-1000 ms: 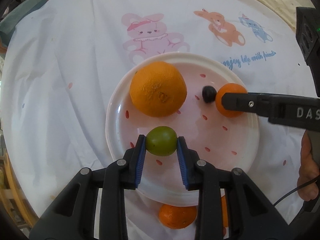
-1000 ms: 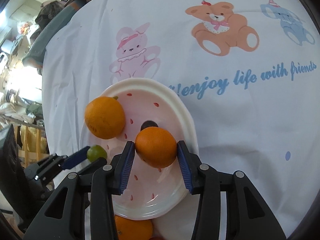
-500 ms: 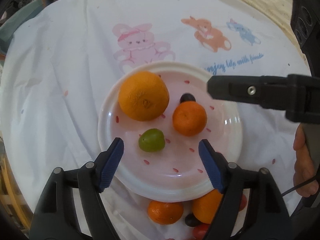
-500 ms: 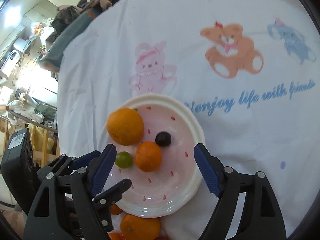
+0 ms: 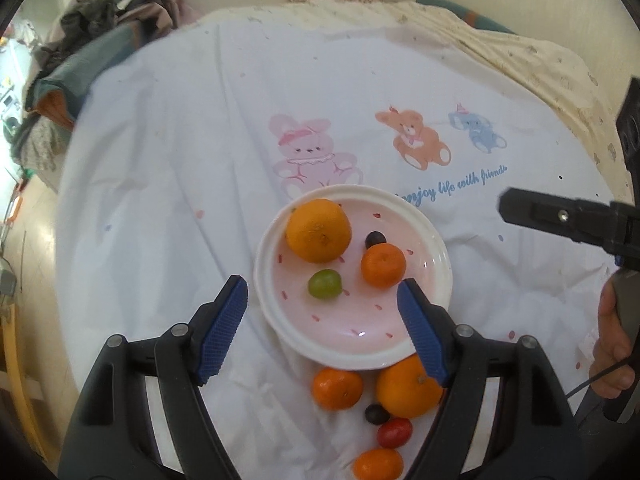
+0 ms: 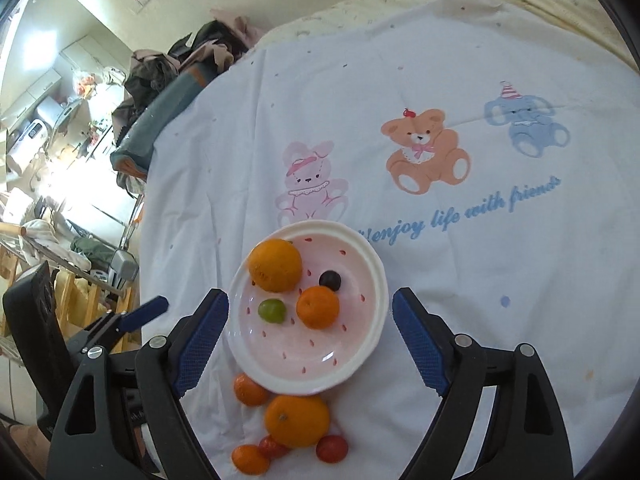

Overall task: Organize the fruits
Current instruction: 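Withdraw both grippers from the bowl toward the remaining fruit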

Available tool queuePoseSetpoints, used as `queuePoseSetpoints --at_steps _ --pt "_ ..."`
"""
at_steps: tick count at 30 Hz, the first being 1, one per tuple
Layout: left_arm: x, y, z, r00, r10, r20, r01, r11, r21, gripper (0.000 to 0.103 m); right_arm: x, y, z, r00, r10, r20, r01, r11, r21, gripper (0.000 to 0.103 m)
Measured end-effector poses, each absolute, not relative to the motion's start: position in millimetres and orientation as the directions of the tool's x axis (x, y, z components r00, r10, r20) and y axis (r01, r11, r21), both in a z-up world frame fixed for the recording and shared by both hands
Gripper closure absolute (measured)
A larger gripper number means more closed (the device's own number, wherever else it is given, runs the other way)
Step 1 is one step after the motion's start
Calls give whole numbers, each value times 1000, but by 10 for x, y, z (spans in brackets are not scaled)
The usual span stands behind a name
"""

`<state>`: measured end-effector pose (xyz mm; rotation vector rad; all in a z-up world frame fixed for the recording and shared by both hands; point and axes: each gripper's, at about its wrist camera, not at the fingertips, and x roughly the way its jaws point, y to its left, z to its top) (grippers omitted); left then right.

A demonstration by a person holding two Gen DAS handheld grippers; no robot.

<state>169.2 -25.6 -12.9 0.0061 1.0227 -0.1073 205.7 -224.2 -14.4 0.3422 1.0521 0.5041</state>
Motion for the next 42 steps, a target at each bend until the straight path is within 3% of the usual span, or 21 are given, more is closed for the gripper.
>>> queuePoseSetpoints --at_steps 12,28,42 --pt "1221 3 49 554 -53 -831 10 998 -57 29 1445 -2465 -14 444 545 -712 -190 833 519 16" --pt "696 1 57 563 -41 -825 14 999 -41 29 745 -2478 -41 445 525 -726 -201 848 490 16" --pt "644 -8 -282 437 -60 -898 -29 996 -81 29 736 -2497 -172 428 494 -757 -142 864 483 16"
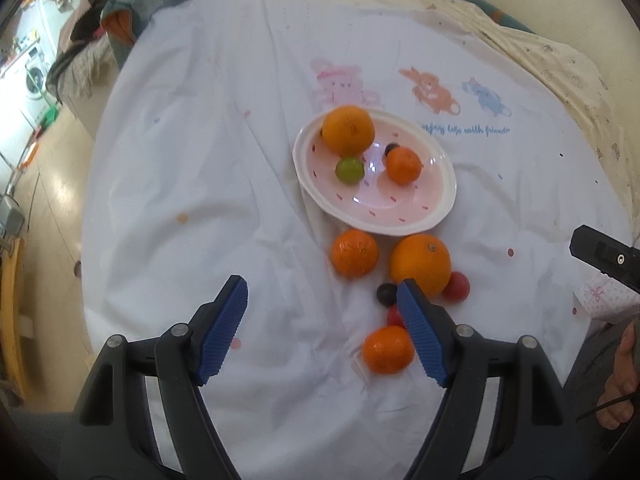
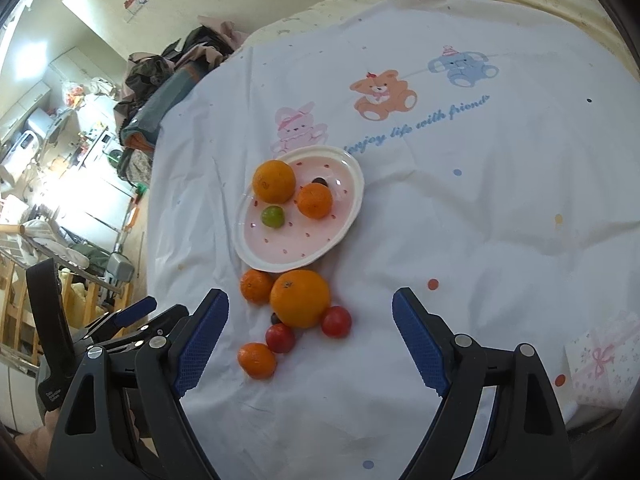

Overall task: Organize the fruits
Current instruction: 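Withdraw both grippers from the bowl toward the remaining fruit, then grasp a mandarin from the remaining fruit with the left gripper and lift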

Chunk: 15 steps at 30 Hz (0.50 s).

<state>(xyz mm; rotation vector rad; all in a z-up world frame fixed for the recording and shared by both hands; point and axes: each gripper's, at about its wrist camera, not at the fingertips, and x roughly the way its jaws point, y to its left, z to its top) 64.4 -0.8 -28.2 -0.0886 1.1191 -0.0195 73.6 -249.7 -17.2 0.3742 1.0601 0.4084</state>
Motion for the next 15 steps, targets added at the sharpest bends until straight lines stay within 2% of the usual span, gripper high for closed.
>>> queuePoseSetpoints --at_steps 2,6,11,15 --pt "671 7 -347 410 -63 -910 -39 996 -86 29 746 -2530 -198 425 483 -765 -121 868 481 16" --pt "714 83 -517 343 -50 -938 -87 993 -85 29 784 -2659 -275 403 560 -724 -62 806 589 16" --pt "733 90 -682 284 -49 -958 -90 993 -77 29 844 -2686 -337 400 547 -736 -26 809 587 16" --pt "719 -118 -859 184 -155 -971 -2 987 -158 32 887 -2671 -405 383 540 -750 -7 813 582 16"
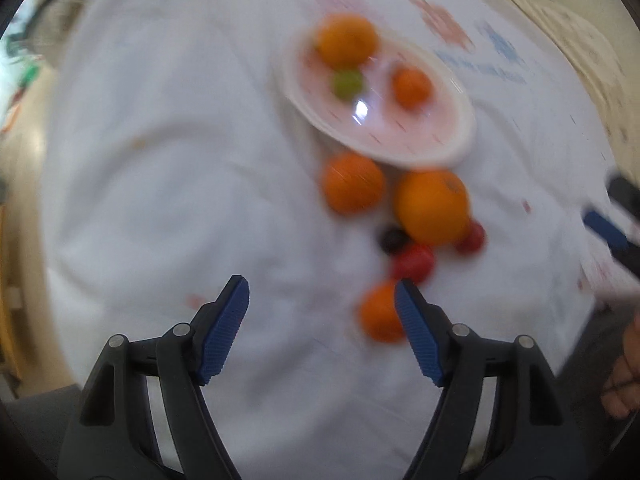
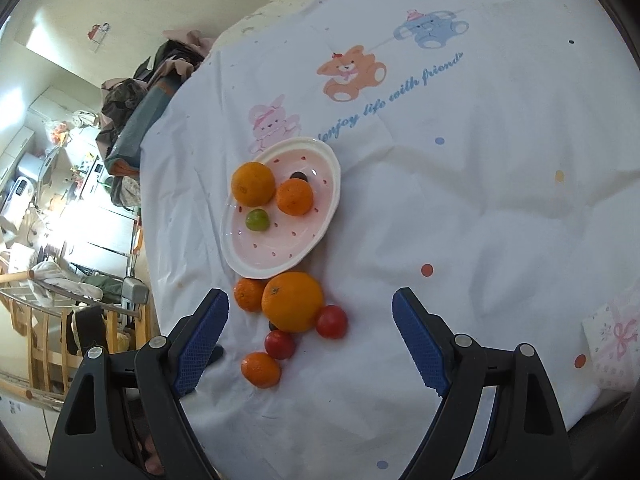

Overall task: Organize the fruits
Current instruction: 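Grasp a mandarin from the remaining fruit with the left gripper and lift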

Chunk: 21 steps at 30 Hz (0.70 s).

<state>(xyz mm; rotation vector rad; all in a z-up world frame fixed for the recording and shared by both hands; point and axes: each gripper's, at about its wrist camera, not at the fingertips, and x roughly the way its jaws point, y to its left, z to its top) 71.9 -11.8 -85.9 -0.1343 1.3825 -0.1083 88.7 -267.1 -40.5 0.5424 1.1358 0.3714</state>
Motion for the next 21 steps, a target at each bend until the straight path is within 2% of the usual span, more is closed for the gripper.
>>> queuePoseSetpoints --at_steps 4,8,9,10,12,14,15,21 --pt "677 -439 -1017 134 -145 -980 108 985 -131 32 916 -2638 -437 373 529 -762 -9 824 567 16" --pt "677 -602 -1101 121 -113 -986 151 984 -94 32 930 -2639 -449 372 538 -756 -10 817 577 16" --pt "679 -625 -1124 117 -110 -987 154 984 -91 36 930 -2639 -453 372 534 -759 -9 820 572 16" --pt "685 -647 -1147 109 -109 -988 157 983 -91 45 930 -2643 -462 371 530 -763 -6 822 569 16" --pt "693 -683 -1215 82 -112 -990 171 981 -96 56 937 -2650 -476 368 531 -764 0 821 571 16" --pt "690 -693 -1234 82 -116 -990 171 980 -101 58 946 -2654 -475 370 529 -764 2 822 570 16" --pt "687 -702 -1220 89 -122 -989 173 979 -105 64 952 -2654 -473 372 528 -763 2 822 569 16" --pt "612 -704 -1149 87 -135 -987 173 978 -119 65 974 -2633 -477 368 523 -769 -7 828 560 16"
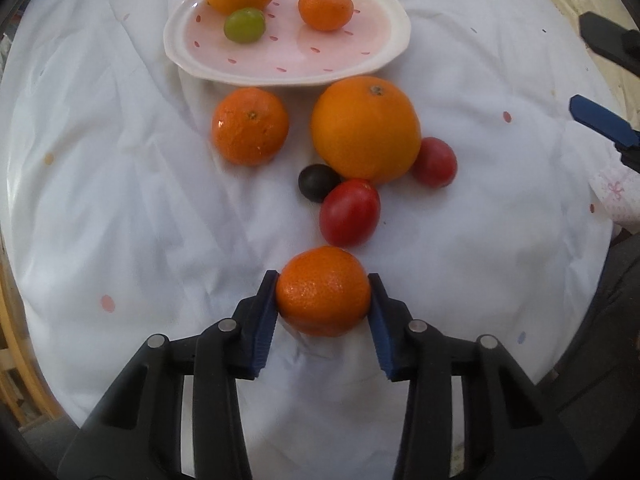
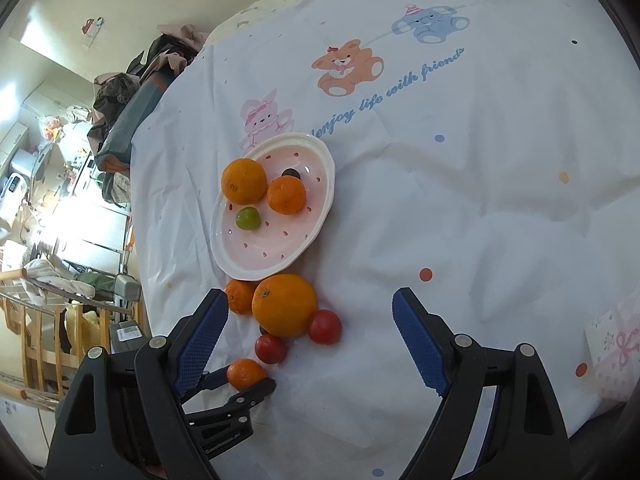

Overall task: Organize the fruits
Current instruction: 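Grasp a mandarin from the remaining fruit with the left gripper and lift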

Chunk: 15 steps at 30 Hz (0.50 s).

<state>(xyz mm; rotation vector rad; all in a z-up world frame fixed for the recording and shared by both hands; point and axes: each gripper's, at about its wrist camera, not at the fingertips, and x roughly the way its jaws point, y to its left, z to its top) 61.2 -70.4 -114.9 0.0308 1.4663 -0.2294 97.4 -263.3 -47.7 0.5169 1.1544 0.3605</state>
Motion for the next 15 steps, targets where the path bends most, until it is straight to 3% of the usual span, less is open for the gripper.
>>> queuePoseSetpoints --at_steps 10,15 --pt "401 -443 -666 217 -149 -965 107 986 -128 66 967 -2651 -513 364 499 -787 2 844 536 16" --pt "433 -208 -477 300 -83 -950 20 997 -81 66 978 -2631 -576 331 460 -824 3 873 488 16"
